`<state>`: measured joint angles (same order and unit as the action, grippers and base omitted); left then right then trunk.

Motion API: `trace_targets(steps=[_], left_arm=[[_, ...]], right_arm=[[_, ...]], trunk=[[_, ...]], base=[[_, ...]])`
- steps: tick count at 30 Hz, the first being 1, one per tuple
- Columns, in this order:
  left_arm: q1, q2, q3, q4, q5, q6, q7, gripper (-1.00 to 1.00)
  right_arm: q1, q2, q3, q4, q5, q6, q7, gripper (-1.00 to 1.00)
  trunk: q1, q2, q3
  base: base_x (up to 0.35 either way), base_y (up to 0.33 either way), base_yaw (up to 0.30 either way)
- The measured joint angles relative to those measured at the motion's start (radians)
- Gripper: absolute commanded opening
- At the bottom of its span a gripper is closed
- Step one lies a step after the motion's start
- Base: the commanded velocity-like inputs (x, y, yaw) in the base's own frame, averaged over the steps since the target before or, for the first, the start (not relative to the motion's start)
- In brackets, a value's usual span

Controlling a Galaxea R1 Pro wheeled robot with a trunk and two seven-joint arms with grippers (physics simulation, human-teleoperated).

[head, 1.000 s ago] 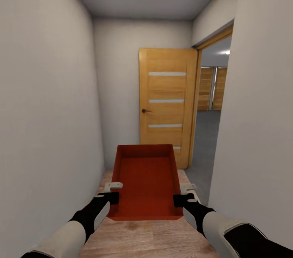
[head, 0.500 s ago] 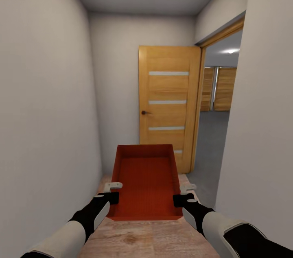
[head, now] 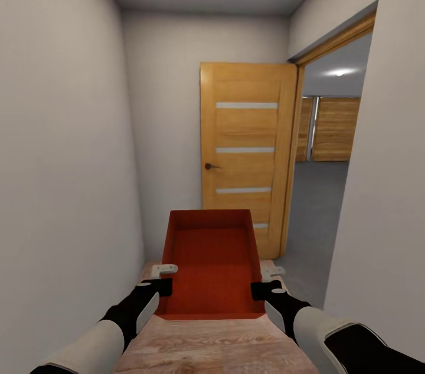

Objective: Move the two storage containers from the living room to the garage. In the garage, place one container on the floor and stack the other container on top of it (either order is fine).

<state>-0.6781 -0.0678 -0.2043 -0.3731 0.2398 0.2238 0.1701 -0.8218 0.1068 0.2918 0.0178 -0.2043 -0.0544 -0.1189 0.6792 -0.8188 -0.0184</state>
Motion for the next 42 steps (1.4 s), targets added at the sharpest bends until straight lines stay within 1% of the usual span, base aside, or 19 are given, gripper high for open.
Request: trace_targets(steps=[15,25,31,33,35,37,42], left_arm=[[0.0,0.0,0.0,0.0,-0.001,0.0,0.0,-1.0],[0.0,0.0,0.0,-0.001,-0.001,0.0,0.0,-1.0],[0.0,0.0,0.0,-0.001,-0.001,-0.001,0.0,-1.0],[0.0,0.001,0.008,-0.002,-0.008,0.001,0.0,-1.0],[0.0,0.001,0.022,-0.003,-0.023,0.003,-0.007,-1.0],[0.0,0.001,0.028,-0.003,-0.029,0.004,-0.009,-1.0],[0.0,0.001,0.03,-0.003,-0.031,0.006,-0.01,-1.0]], right_arm=[[0.0,0.0,0.002,0.0,-0.002,-0.001,0.0,-1.0],[0.0,0.0,0.0,0.0,-0.001,-0.001,0.001,-1.0],[0.0,0.0,0.001,0.0,-0.001,-0.002,-0.001,-1.0],[0.0,0.005,0.001,0.0,0.0,-0.002,-0.008,-1.0],[0.0,0.007,0.001,0.0,0.001,-0.002,-0.012,-1.0],[0.0,0.008,0.001,0.0,0.001,-0.002,-0.013,-1.0],[0.0,0.009,0.0,0.0,0.001,0.0,-0.014,-1.0]], trunk=[[0.0,0.0,0.0],[0.0,0.0,0.0],[0.0,0.0,0.0],[0.0,0.0,0.0],[0.0,0.0,0.0],[0.0,0.0,0.0],[0.0,0.0,0.0]], base=[[0.323,0.003,0.0],[0.323,0.089,-0.01],[0.323,0.117,-0.219],[0.323,0.12,-0.272],[0.323,0.12,-0.276],[0.323,0.12,-0.278],[0.323,0.133,-0.279]])
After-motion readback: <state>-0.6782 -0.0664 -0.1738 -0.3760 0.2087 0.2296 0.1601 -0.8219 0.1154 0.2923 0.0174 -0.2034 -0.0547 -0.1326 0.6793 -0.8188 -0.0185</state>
